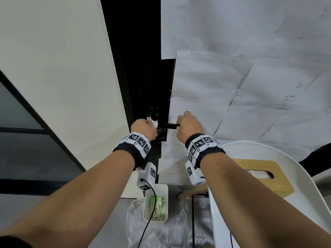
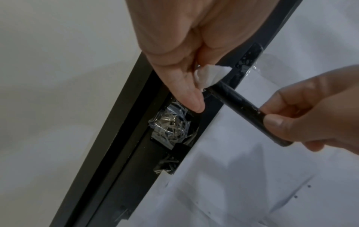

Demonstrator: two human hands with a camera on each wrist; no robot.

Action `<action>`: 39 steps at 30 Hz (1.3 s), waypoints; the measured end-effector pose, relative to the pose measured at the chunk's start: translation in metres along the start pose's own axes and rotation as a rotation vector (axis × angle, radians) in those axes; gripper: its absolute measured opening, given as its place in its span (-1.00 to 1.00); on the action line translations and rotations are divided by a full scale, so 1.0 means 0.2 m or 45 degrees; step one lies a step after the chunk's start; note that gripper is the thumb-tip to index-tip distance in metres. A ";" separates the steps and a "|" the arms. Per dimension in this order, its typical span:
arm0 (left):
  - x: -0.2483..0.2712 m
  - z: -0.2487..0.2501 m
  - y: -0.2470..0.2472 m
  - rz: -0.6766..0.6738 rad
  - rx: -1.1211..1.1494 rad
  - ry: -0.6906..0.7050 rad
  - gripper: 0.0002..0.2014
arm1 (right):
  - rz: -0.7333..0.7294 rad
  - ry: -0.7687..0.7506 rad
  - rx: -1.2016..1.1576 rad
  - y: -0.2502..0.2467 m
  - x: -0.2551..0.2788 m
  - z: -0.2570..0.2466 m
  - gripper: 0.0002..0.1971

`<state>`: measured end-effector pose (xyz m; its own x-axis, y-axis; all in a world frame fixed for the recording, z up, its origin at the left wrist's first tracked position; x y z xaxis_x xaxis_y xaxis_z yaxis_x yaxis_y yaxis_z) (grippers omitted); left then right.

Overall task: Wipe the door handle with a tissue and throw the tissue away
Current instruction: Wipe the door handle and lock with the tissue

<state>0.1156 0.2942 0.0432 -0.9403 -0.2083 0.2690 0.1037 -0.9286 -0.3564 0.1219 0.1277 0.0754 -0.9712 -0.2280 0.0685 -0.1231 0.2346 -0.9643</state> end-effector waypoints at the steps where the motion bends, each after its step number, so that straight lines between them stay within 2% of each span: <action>1: -0.01 0.00 0.00 0.011 0.024 0.003 -0.63 | 0.000 -0.003 0.004 0.00 0.00 0.00 -0.88; 5: -0.04 0.00 0.03 -0.024 0.147 -0.100 -0.67 | 0.007 -0.007 0.004 -0.01 0.00 0.00 -0.89; 10: 0.03 0.00 0.07 -0.120 0.301 -0.260 -0.59 | 0.025 -0.017 0.009 0.00 0.01 0.00 -0.87; 14: 0.07 -0.04 0.09 -0.026 0.341 -0.185 -0.69 | 0.035 -0.016 0.012 -0.01 0.01 0.00 -0.88; 18: 0.11 -0.06 0.13 -0.018 0.484 -0.092 -0.82 | 0.031 -0.024 0.017 0.00 0.01 0.00 -0.85; 26: 0.13 -0.07 0.20 -0.036 0.711 -0.057 -0.67 | 0.006 -0.040 0.017 -0.01 0.01 0.01 -0.84; 28: 0.15 -0.06 0.24 -0.073 0.788 -0.094 -0.70 | 0.003 -0.038 0.004 -0.01 0.01 0.00 -0.84; 31: 0.16 -0.04 0.28 -0.092 0.650 -0.161 -0.70 | 0.001 -0.037 0.002 -0.02 0.01 0.01 -0.83; 35: 0.12 -0.07 0.17 0.061 0.055 -0.155 -0.61 | -0.025 -0.049 0.000 -0.02 0.01 0.01 -0.83; 39: 0.10 -0.09 0.03 0.257 0.067 -0.114 -0.47 | -0.021 -0.047 0.000 -0.02 0.01 0.00 -0.83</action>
<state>0.0919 0.2903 0.0304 -0.8665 -0.4160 0.2760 0.3061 -0.8795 -0.3645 0.1202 0.1258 0.0794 -0.9608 -0.2668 0.0750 -0.1392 0.2306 -0.9630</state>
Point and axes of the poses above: each hand's wrist, its own x-axis away from the middle knuckle, its own y-axis out of the palm, z = x × y, the point moved 6 cm from there along -x, towards the middle knuckle, and after that the axes turned 8 degrees about -z, right-handed, at the moved point
